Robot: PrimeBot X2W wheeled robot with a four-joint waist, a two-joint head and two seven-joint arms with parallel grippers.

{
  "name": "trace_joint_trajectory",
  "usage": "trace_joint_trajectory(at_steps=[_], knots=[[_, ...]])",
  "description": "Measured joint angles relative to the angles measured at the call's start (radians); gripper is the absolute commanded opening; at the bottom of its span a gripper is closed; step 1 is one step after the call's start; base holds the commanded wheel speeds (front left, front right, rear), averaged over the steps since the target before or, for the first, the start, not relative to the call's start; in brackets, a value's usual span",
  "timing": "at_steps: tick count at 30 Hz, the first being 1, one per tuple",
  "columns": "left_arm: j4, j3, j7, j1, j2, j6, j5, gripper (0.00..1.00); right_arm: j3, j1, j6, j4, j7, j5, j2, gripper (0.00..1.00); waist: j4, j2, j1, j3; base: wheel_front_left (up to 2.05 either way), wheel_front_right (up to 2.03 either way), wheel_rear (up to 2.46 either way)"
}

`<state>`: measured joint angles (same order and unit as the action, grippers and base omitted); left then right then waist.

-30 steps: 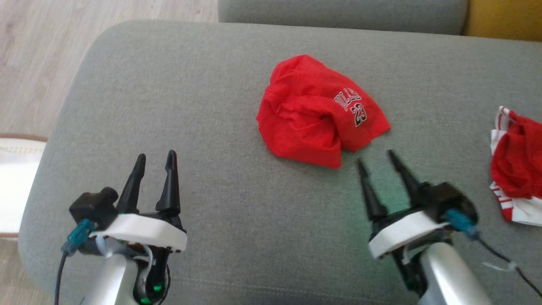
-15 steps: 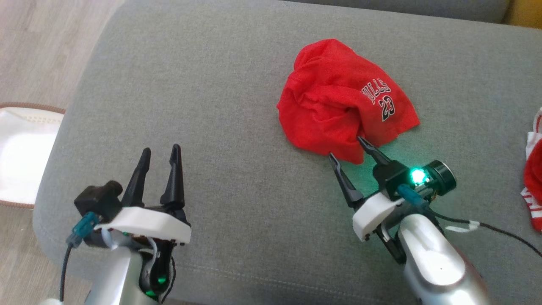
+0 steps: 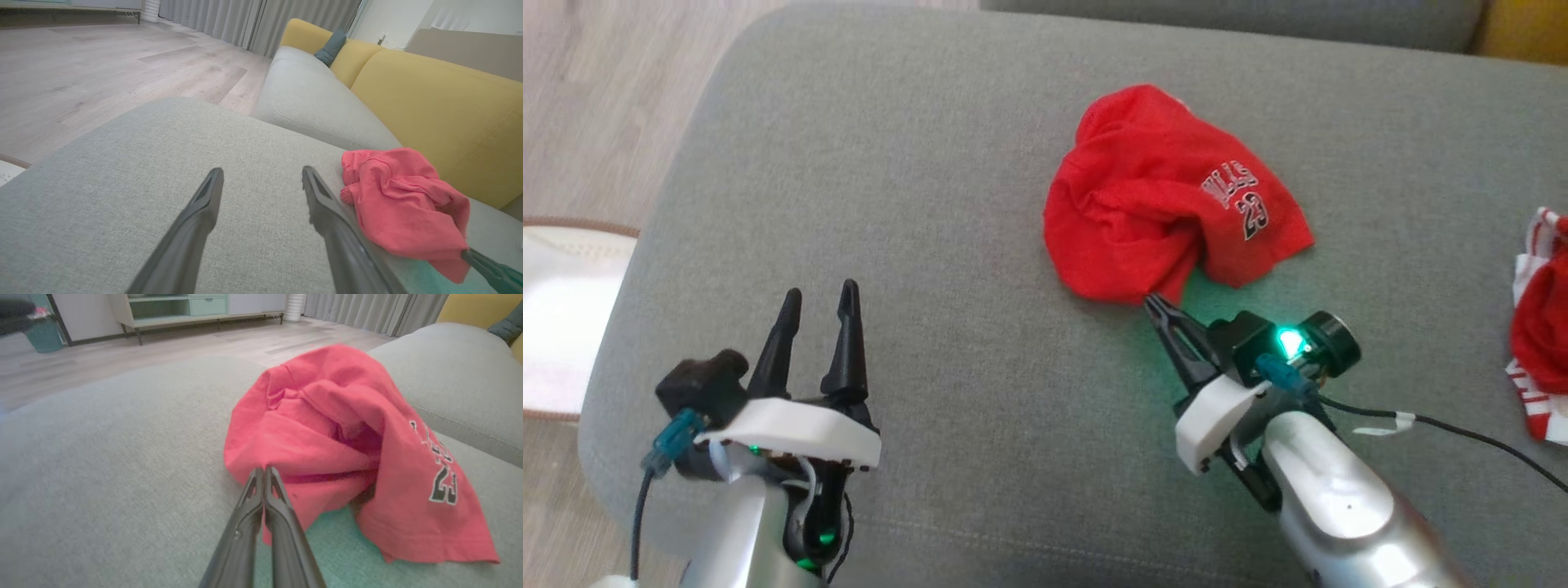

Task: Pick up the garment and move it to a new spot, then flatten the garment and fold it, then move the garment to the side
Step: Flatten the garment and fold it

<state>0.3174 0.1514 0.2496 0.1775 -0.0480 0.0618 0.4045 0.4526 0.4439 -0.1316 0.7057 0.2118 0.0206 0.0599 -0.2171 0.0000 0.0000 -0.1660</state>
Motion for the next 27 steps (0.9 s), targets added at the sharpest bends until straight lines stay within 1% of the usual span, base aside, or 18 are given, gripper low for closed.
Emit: trace_joint_trajectory(at_steps=[4, 8, 11, 15, 17, 19, 23, 24, 27], knots=[[0.007, -0.007, 0.000, -0.007, 0.001, 0.001, 0.000, 1.00, 0.068, 0.000, 0.000, -0.053, 0.003, -0.085, 0.002, 0.00, 0.014, 0.0000, 0.0000, 0.032, 0.00, 0.00, 0.00], [0.009, -0.021, 0.000, -0.027, 0.002, 0.001, -0.009, 1.00, 0.138, 0.000, 0.000, -0.144, -0.007, -0.168, 0.002, 0.00, 0.032, 0.0000, 0.0000, 0.073, 0.00, 0.00, 0.00], [0.008, -0.036, 0.000, -0.056, 0.002, 0.001, -0.009, 1.00, 0.163, -0.001, 0.000, -0.221, -0.036, -0.232, 0.002, 0.00, 0.048, 0.0000, 0.0000, 0.105, 0.00, 0.00, 0.00], [0.005, -0.038, 0.000, -0.087, 0.002, 0.001, -0.009, 1.00, 0.164, -0.003, 0.000, -0.298, -0.075, -0.236, 0.002, 0.00, 0.070, 0.0000, 0.0000, 0.137, 0.00, 0.00, 0.00], [-0.002, -0.036, 0.000, -0.091, 0.002, 0.001, -0.009, 1.00, 0.143, -0.009, 0.000, -0.334, -0.090, -0.236, 0.002, 0.00, 0.077, 0.0000, 0.0000, 0.149, 0.00, 0.00, 0.00], [-0.014, -0.035, 0.000, -0.091, 0.002, 0.000, -0.009, 1.00, 0.097, -0.028, 0.000, -0.370, -0.099, -0.236, 0.002, 0.00, 0.079, 0.0000, 0.0000, 0.156, 0.00, 0.00, 0.00], [-0.034, -0.030, 0.000, -0.093, 0.002, 0.000, -0.016, 1.00, -0.020, -0.121, 0.000, -0.412, -0.108, -0.242, 0.002, 0.00, 0.083, 0.0000, 0.0000, 0.163, 0.00, 0.00, 0.00], [-0.042, -0.024, 0.000, -0.096, 0.002, 0.001, -0.016, 1.00, -0.075, -0.172, 0.000, -0.430, -0.116, -0.267, 0.002, 0.00, 0.086, 0.0000, 0.0000, 0.164, 0.00, 0.00, 0.00], [-0.051, -0.018, 0.000, -0.105, 0.002, 0.001, -0.016, 1.00, -0.125, -0.222, 0.000, -0.454, -0.116, -0.292, 0.002, 0.00, 0.098, 0.0000, 0.0000, 0.165, 0.00, 0.00, 0.00]])
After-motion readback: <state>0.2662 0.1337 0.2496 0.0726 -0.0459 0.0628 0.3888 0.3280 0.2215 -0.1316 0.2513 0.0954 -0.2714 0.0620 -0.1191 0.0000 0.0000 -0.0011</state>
